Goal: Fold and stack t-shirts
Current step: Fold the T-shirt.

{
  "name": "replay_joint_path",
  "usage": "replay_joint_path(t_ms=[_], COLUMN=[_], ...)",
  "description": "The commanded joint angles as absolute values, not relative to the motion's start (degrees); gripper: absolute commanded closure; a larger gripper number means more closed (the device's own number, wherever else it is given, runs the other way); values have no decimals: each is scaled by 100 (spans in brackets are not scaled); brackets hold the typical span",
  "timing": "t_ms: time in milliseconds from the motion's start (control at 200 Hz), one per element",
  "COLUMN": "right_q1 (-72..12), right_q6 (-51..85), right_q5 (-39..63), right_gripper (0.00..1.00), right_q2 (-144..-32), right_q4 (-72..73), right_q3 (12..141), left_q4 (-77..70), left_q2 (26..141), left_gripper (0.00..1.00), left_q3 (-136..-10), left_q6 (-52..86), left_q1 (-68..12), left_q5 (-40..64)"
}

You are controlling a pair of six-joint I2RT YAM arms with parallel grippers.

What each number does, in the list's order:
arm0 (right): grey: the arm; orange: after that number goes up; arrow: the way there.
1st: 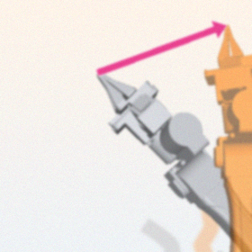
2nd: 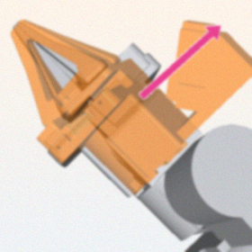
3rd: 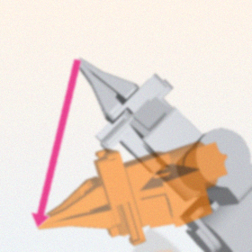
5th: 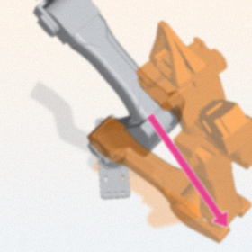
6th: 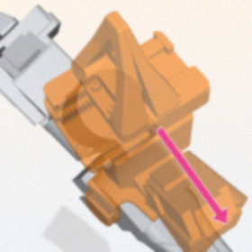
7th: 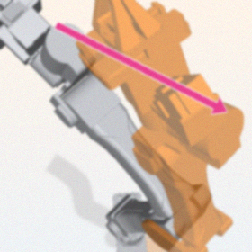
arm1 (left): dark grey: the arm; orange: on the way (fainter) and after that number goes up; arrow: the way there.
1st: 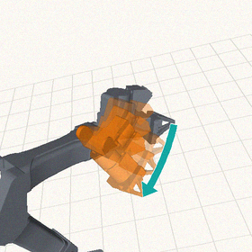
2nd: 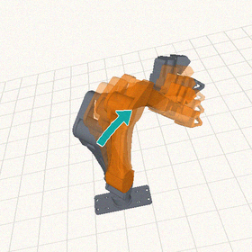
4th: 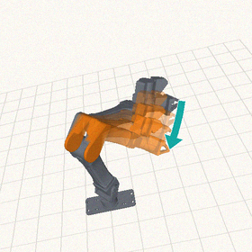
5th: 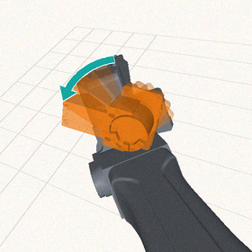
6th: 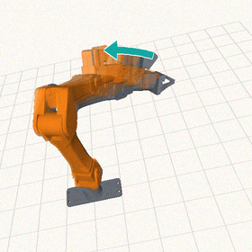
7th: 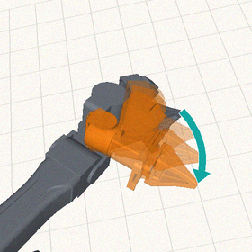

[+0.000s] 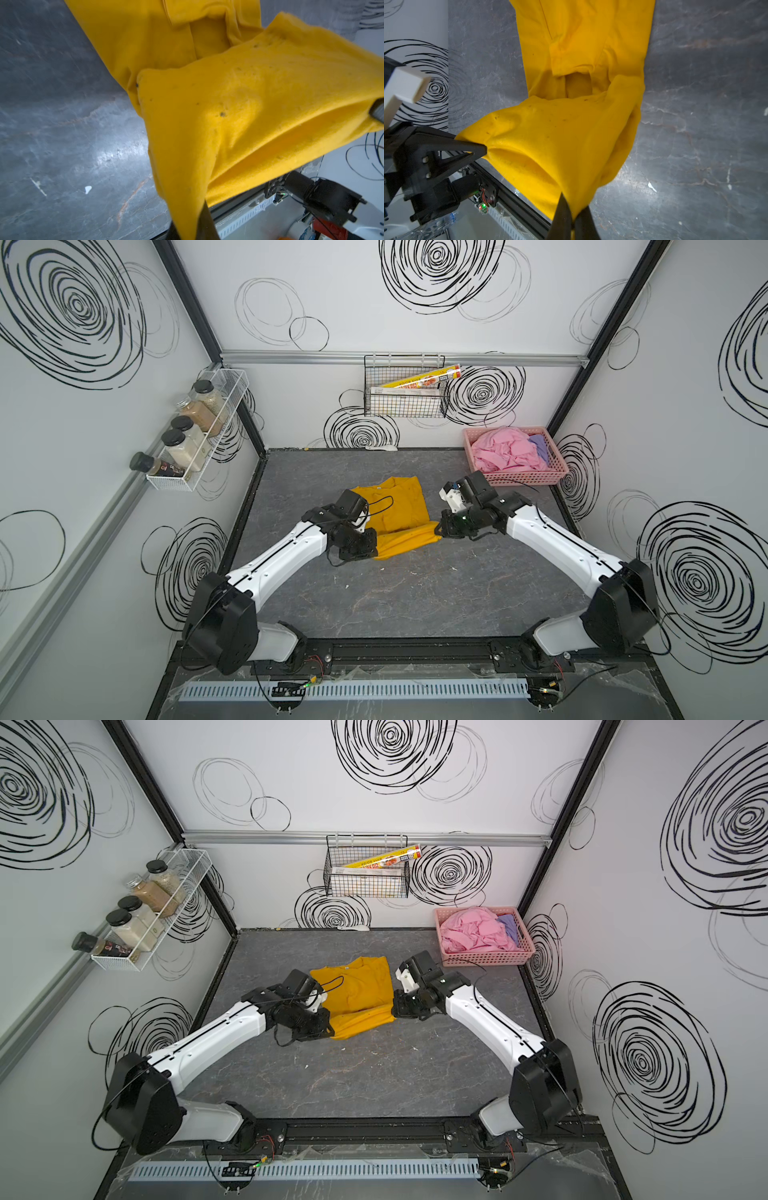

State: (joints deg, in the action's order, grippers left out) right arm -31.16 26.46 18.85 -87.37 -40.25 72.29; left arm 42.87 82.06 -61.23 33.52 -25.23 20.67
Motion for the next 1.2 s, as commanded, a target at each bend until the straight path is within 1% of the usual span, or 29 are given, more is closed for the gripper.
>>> replay_joint_path(t_ms=[0, 391, 641, 696, 781, 836, 916, 986, 1021, 1046, 1096, 1136, 1161, 1197], right_q1=[-3043, -2927, -2841, -2830, -2791, -2763, -2611, -2491, -2455, -2436, -2396, -2381, -2367, -2364], right_q6=[2461, 2259, 2287, 2276, 2244, 2200, 2223, 2304, 2319, 2335, 2395, 2437, 2469, 2502], right_q5=[1601, 1779, 1870, 1857, 1821, 1823, 2132, 2139, 2061, 2006, 1952, 1924, 1913, 1931], right_gripper=[100, 100, 100, 100, 92, 84, 83, 81, 77, 73, 67, 63, 62, 62], right_q2=[-9251, -11442, -12148, -12297, -12576, -12795, -13159, -13399, -13550, -13644, -13826, -13926, -13967, -14006], right_q4=[-3947, -4323, -4348, -4355, -4331, -4305, -4214, -4142, -4139, -4148, -4183, -4156, -4132, -4128], right_q3=[7805, 10495, 11069, 11220, 11575, 11891, 12237, 12554, 12782, 12978, 13331, 13483, 13535, 13592], left_q4=[4470, 4199, 4440, 4441, 4478, 4433, 4207, 3893, 3688, 3564, 3432, 3443, 3461, 3424], left_q2=[8625, 10083, 10940, 11135, 11446, 11623, 11810, 11908, 11925, 11947, 11993, 12001, 11989, 11868], left_gripper=[100, 100, 100, 98, 97, 97, 97, 96, 93, 86, 64, 51, 47, 44], left_q3=[-6528, -7877, -8967, -9178, -9582, -9819, -10043, -10176, -10178, -10174, -10230, -10309, -10351, -10332], left_q6=[3100, 2999, 2892, 2897, 2921, 2950, 3090, 3220, 3291, 3318, 3327, 3318, 3314, 3266], left_q1=[-2206, -1682, -1266, -1180, -1088, -1072, -1046, -1045, -1044, -1046, -1109, -1231, -1335, -1525], left_q5=[1843, 1958, 2076, 2066, 1862, 1609, 1353, 1096, 985, 888, 591, 41, -373, -1066])
